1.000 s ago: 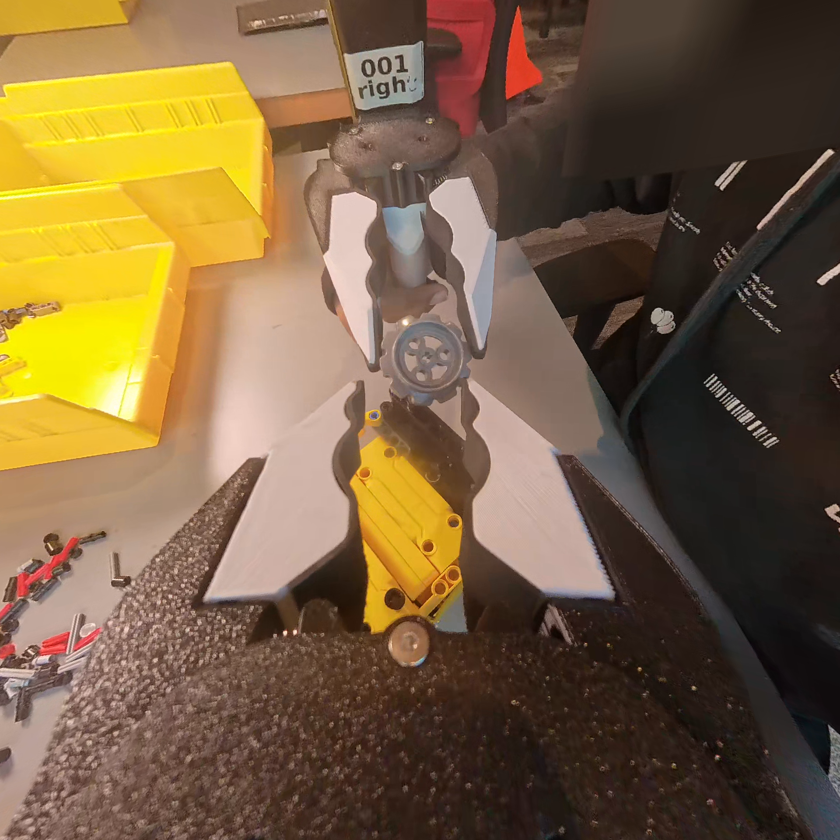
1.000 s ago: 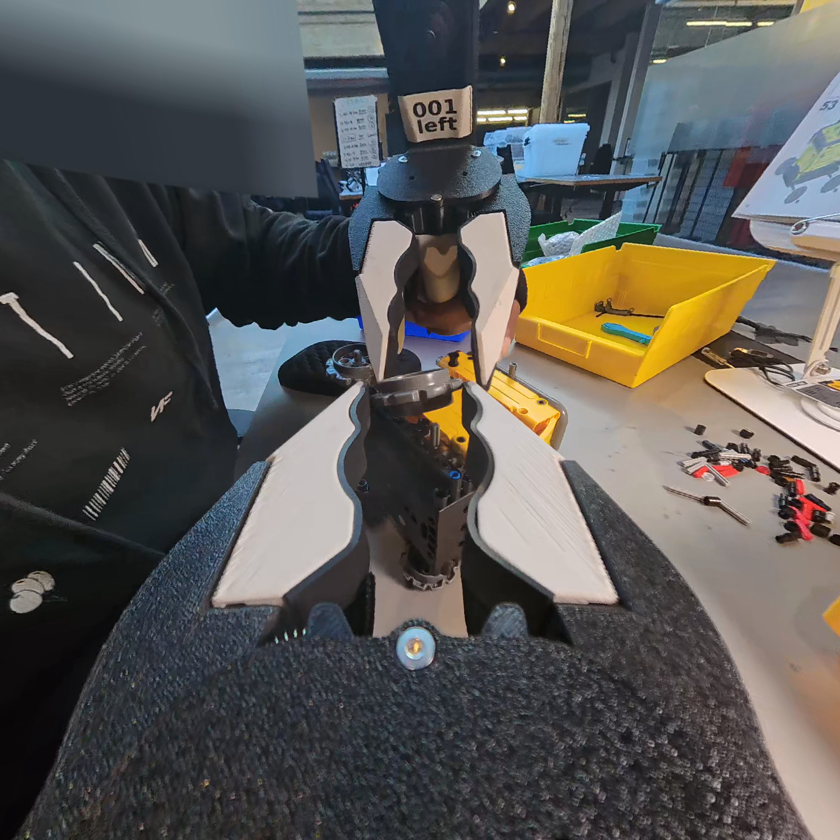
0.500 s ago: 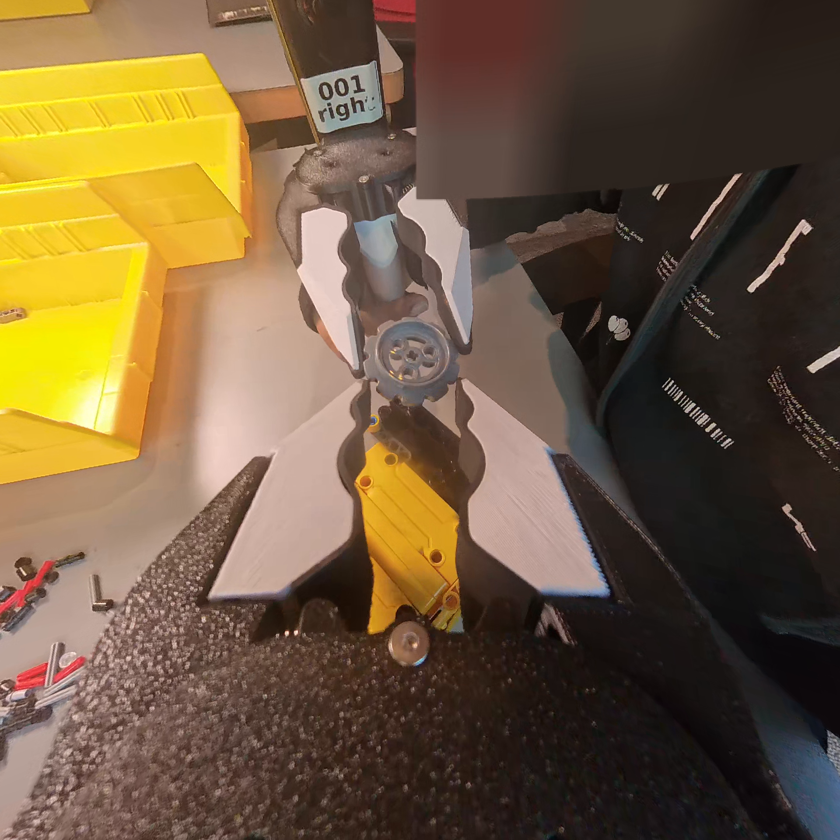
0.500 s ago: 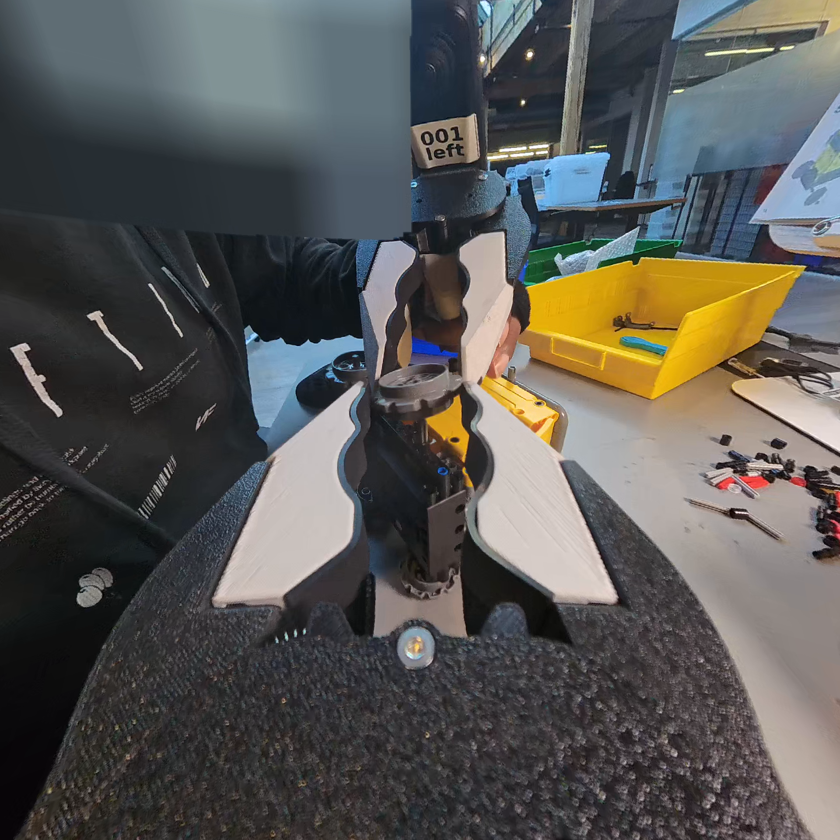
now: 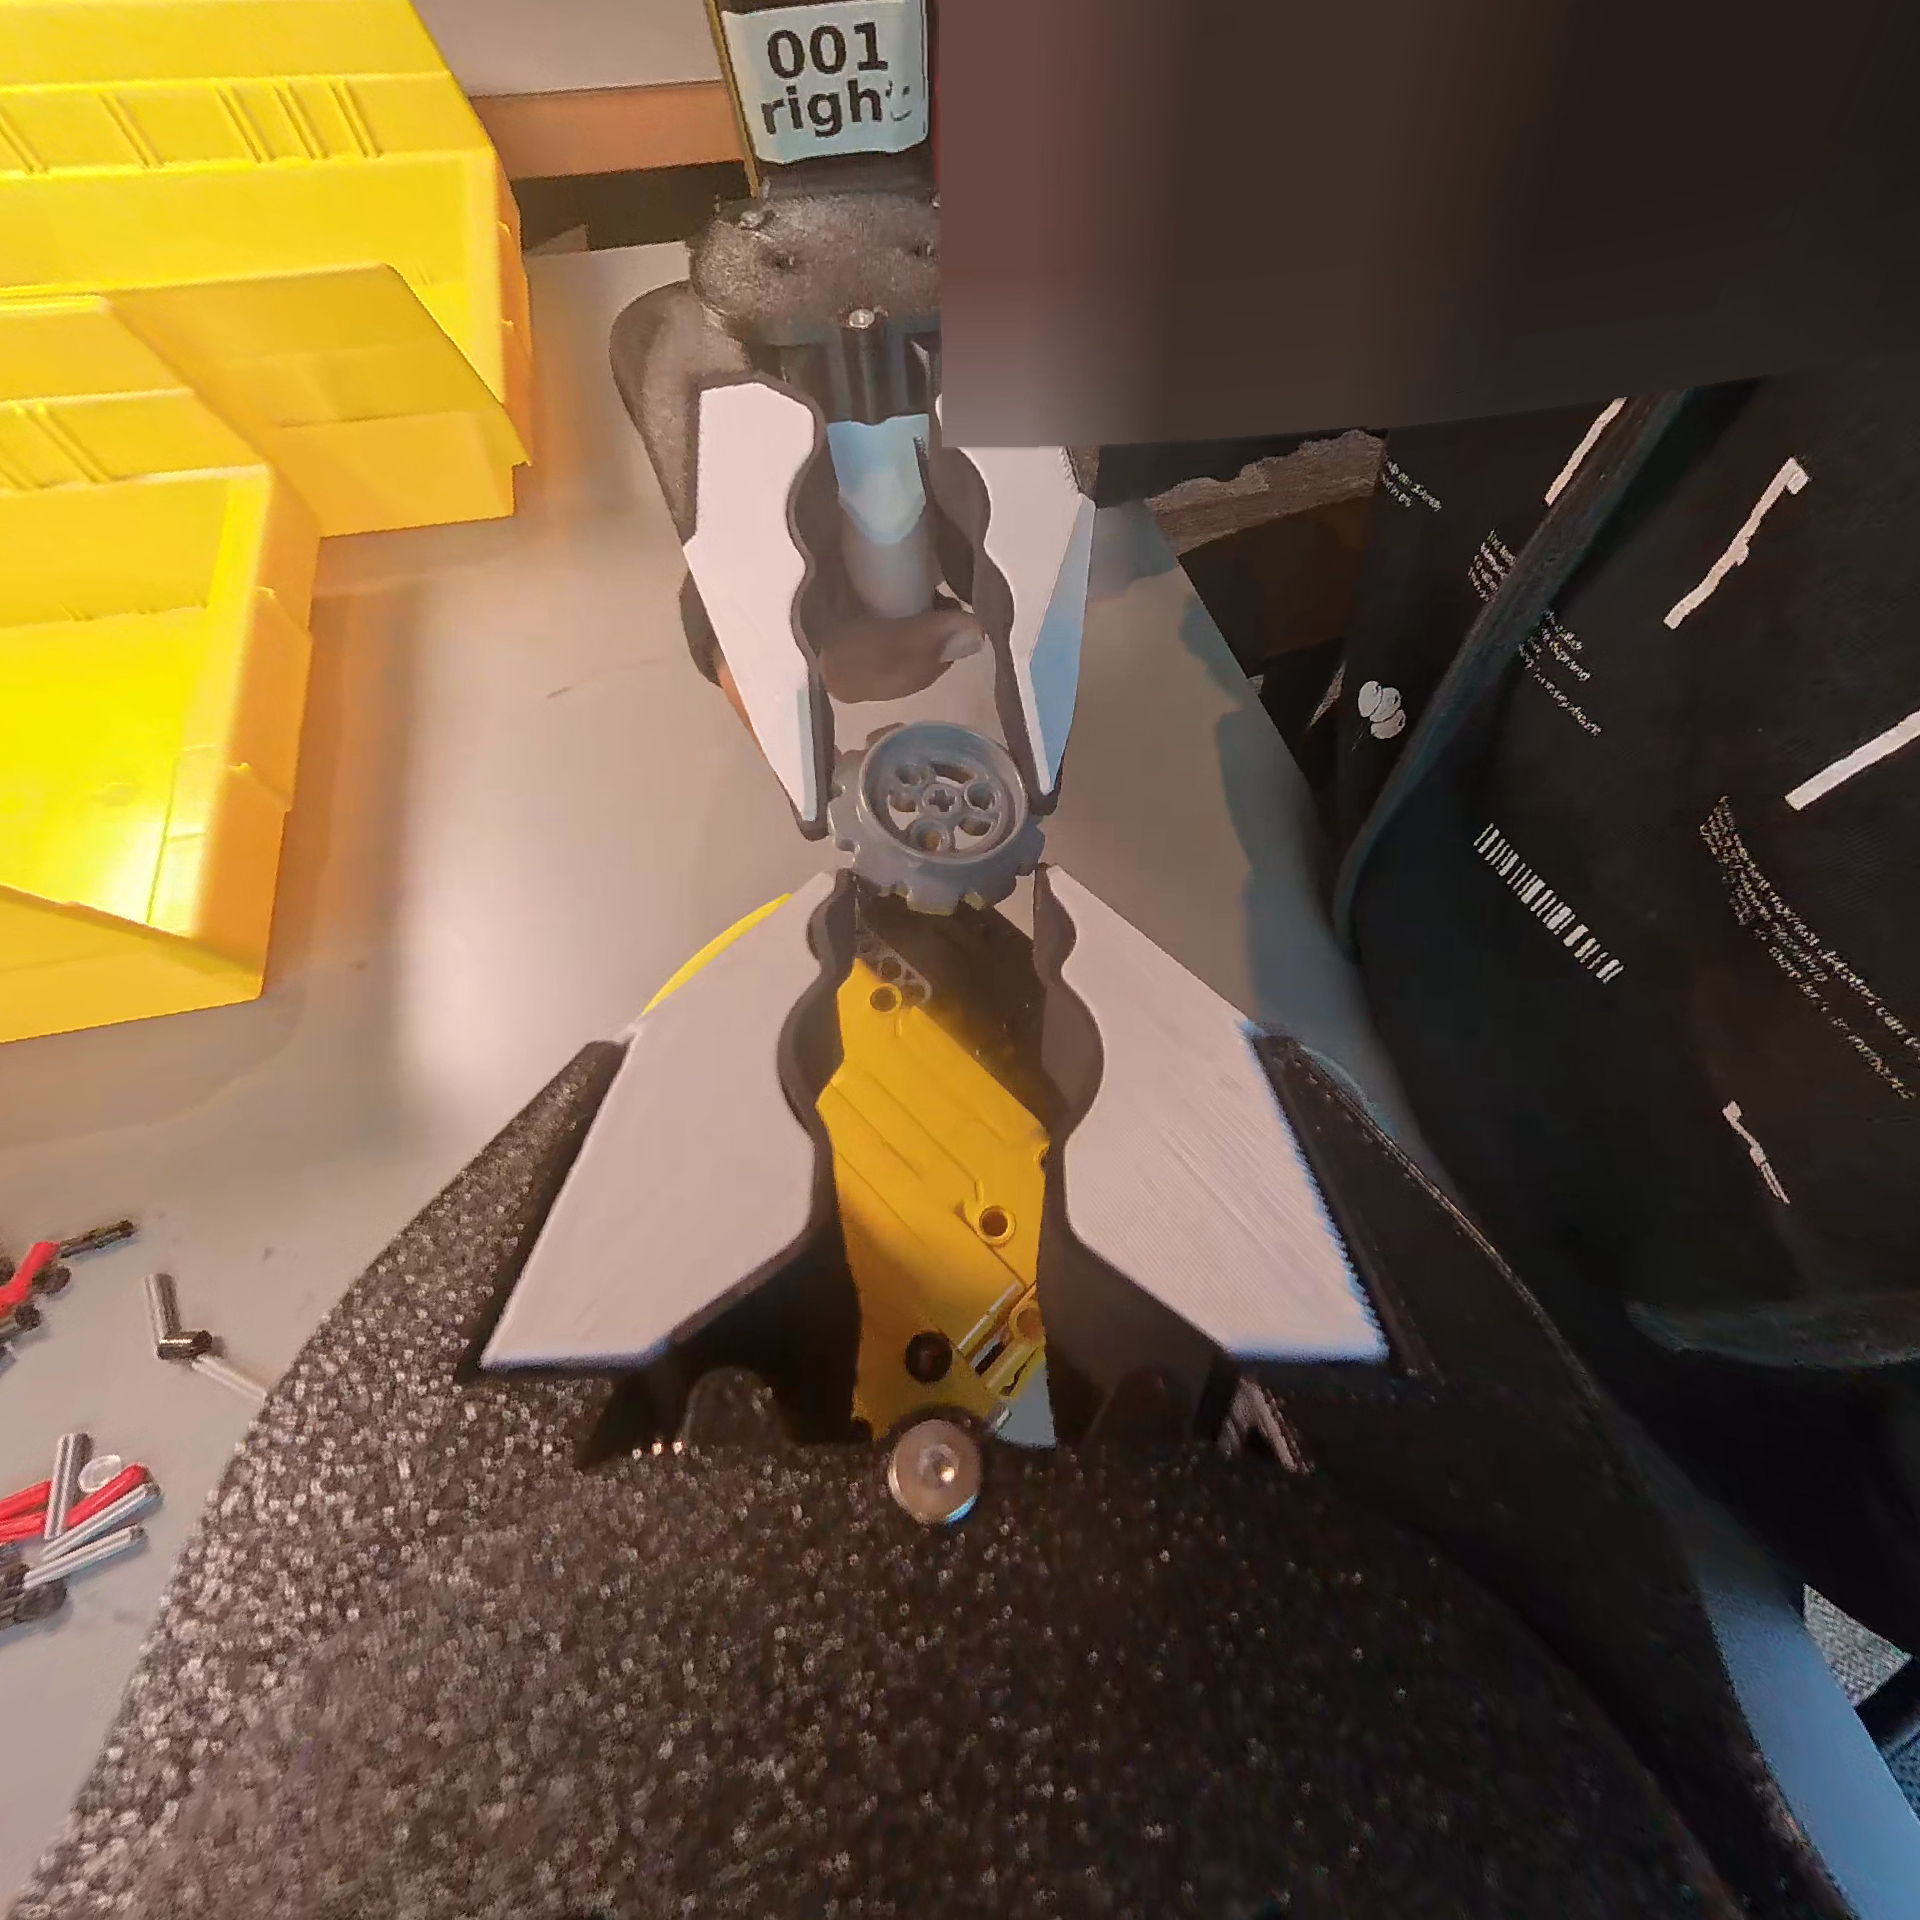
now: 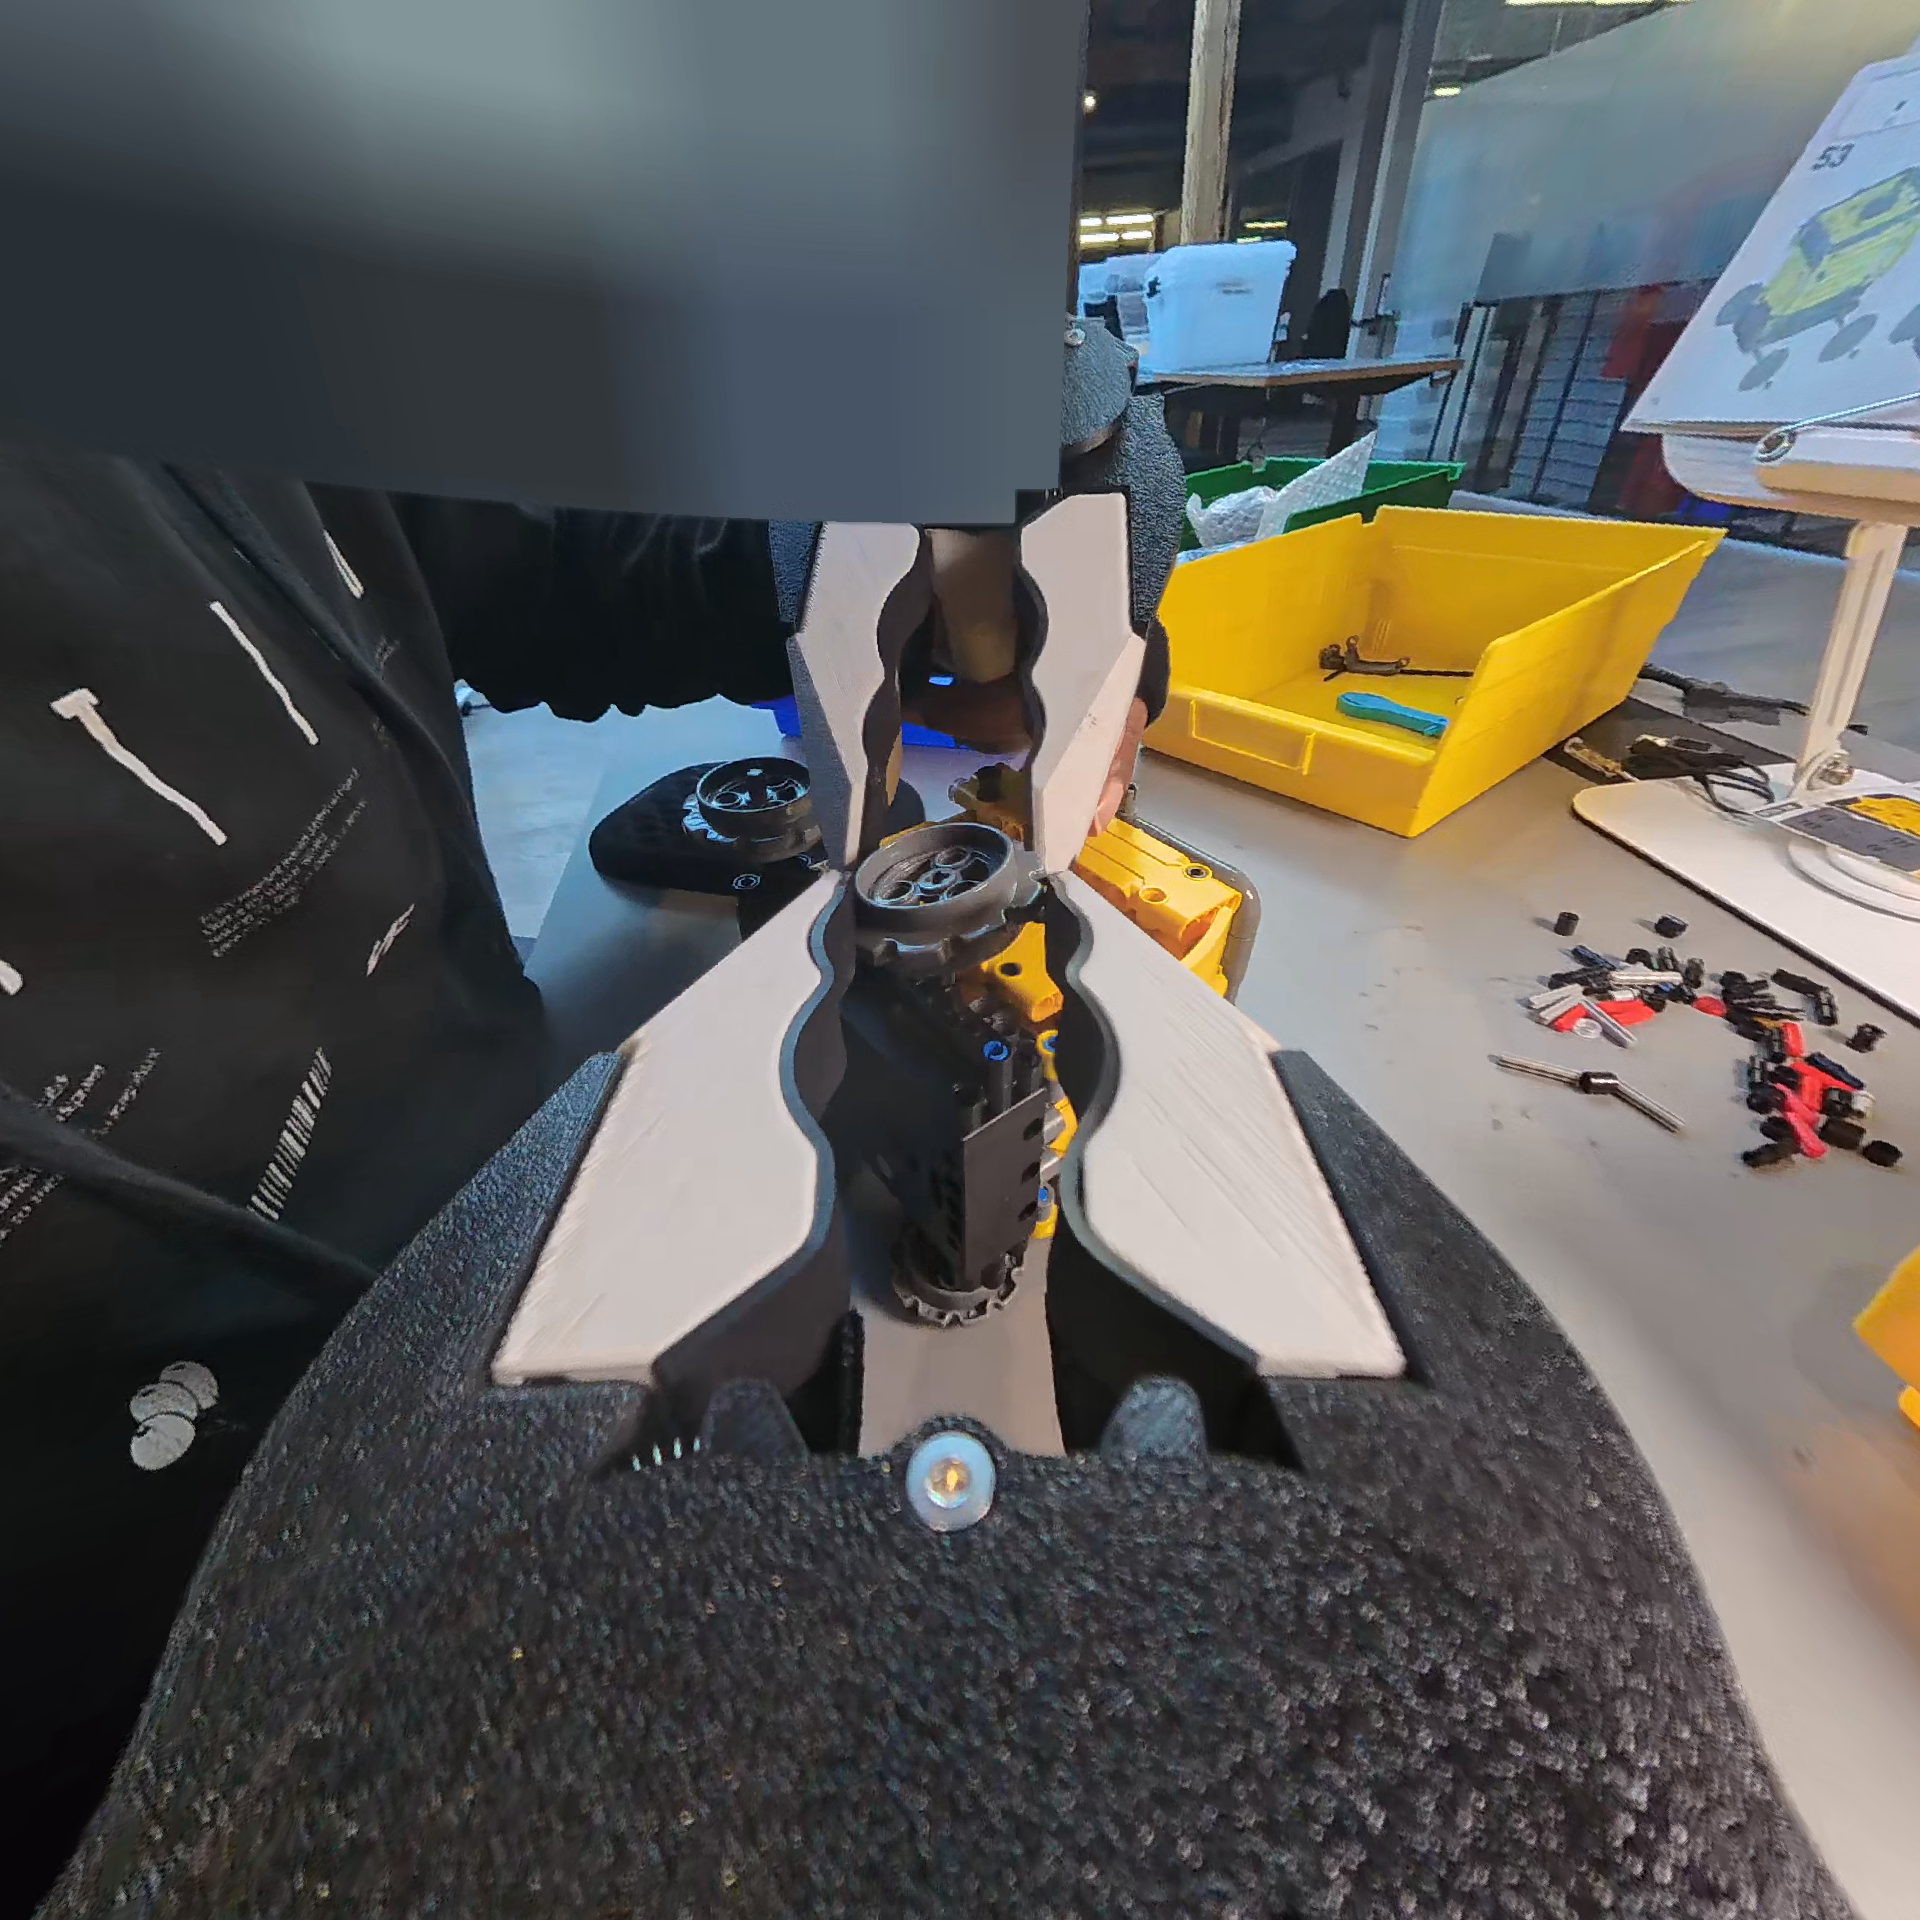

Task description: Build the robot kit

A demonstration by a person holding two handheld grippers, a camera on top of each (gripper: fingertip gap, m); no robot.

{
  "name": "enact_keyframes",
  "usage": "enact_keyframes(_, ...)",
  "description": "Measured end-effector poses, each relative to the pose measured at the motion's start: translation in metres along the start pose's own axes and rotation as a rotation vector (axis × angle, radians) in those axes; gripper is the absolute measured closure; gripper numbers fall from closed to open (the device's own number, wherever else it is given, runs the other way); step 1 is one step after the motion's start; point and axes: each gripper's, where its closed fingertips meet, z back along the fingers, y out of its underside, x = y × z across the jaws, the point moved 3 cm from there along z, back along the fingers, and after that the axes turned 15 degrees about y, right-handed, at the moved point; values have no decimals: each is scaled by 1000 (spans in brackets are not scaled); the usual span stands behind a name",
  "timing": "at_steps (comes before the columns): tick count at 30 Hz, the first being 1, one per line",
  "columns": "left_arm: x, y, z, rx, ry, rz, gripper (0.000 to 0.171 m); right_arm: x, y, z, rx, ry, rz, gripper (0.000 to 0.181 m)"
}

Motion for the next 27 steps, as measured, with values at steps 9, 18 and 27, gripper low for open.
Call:
enact_keyframes(9, 0, 0, -2, -3, 8, -4, 139, 2, 2, 3, -1, 103, -64, 145)
enact_keyframes(18, 2, 2, -4, 4, 22, -7, 138, 3, 6, 3, -7, 185, -107, 145)
enact_keyframes(27, 2, 1, -3, -1, 25, -6, 134, 3, 6, 2, 6, 225, -113, 145)
